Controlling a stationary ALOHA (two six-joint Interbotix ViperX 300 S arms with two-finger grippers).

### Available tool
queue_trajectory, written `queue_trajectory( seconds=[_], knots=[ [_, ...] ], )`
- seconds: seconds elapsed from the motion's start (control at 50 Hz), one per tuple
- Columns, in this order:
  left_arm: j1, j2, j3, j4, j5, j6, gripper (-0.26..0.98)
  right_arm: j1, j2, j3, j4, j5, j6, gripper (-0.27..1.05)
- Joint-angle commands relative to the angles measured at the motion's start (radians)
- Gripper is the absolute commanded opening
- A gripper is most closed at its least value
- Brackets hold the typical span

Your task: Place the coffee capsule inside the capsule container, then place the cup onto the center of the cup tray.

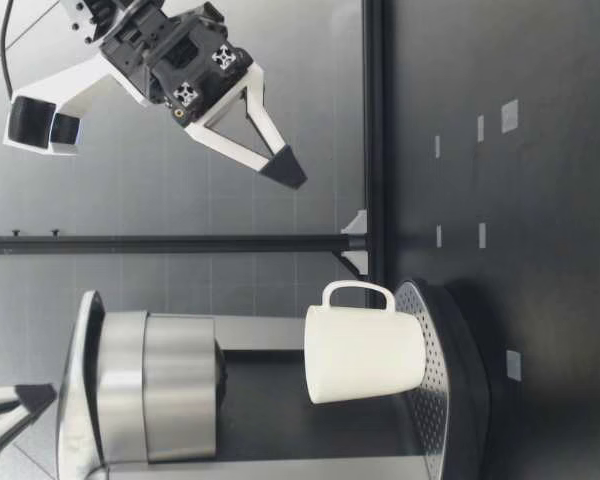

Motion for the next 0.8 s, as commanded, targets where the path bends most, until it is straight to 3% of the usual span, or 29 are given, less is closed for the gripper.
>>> queue_trajectory(
  seconds=[0.0, 0.34, 0.78],
  knots=[
    [0.006, -0.006, -0.018, 0.003, -0.009, 0.003, 0.13, 0.005, -0.023, -0.011, 0.002, -0.006, -0.002, 0.30],
    [0.032, 0.002, -0.008, 0.005, -0.017, 0.006, 0.13, 0.005, -0.023, -0.011, 0.000, -0.006, -0.002, 0.30],
    [0.032, 0.011, 0.044, 0.003, -0.020, 0.002, 0.13, 0.005, -0.018, -0.008, 0.000, -0.006, -0.003, 0.30]
  ],
)
